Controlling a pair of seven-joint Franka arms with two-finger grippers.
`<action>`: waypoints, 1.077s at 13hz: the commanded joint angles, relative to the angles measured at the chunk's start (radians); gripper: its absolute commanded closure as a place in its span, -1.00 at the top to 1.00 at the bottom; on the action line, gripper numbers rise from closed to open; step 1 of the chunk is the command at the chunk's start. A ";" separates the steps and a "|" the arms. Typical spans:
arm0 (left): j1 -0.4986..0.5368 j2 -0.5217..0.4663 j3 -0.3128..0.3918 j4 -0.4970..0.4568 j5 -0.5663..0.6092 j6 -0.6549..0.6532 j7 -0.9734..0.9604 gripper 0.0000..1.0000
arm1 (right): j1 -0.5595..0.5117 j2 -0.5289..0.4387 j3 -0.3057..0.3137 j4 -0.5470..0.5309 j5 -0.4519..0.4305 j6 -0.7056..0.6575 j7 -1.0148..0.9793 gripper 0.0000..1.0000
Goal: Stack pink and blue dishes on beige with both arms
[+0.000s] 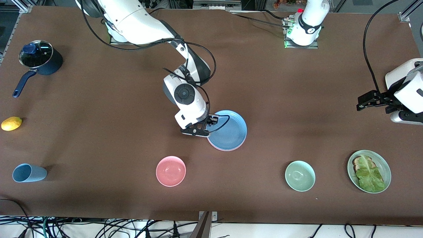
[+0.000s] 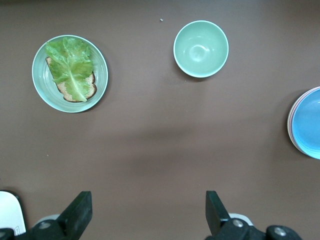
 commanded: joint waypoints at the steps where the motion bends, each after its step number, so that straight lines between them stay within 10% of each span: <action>1: 0.000 -0.001 0.005 0.013 -0.036 -0.016 0.008 1.00 | 0.000 -0.033 -0.038 0.013 -0.014 -0.032 0.000 1.00; 14: 0.000 -0.001 0.007 0.013 -0.038 -0.016 0.008 1.00 | -0.251 -0.462 -0.184 -0.039 -0.002 -0.560 -0.441 1.00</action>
